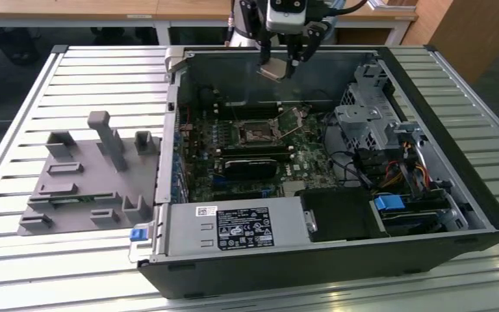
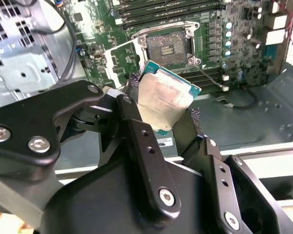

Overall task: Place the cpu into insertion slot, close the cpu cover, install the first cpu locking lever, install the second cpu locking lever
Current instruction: 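Place the cpu into insertion slot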

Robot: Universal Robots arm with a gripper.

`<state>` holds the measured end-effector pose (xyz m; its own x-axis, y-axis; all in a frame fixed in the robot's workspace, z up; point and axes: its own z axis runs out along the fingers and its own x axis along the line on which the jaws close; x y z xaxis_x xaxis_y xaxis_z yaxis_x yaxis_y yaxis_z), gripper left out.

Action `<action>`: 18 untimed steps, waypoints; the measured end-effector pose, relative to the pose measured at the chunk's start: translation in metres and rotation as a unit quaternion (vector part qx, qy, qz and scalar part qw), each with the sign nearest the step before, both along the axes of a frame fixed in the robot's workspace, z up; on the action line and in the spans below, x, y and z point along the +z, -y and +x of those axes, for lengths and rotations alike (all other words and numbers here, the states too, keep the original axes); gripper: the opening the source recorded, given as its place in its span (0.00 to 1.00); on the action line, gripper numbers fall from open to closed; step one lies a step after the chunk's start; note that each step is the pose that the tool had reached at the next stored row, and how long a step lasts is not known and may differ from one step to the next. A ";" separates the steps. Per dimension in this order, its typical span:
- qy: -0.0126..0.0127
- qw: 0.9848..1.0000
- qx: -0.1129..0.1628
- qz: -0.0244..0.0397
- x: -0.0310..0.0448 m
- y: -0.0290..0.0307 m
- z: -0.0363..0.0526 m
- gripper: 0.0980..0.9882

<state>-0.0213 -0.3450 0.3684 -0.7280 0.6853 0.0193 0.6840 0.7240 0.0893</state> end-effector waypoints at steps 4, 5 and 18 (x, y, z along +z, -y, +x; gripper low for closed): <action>0.000 0.999 -0.033 0.000 -0.0010 0.0000 0.0000 0.48; 0.000 0.999 -0.041 0.000 -0.0012 0.0000 0.0000 0.48; 0.000 0.989 -0.148 0.000 -0.0049 0.0000 0.0000 0.48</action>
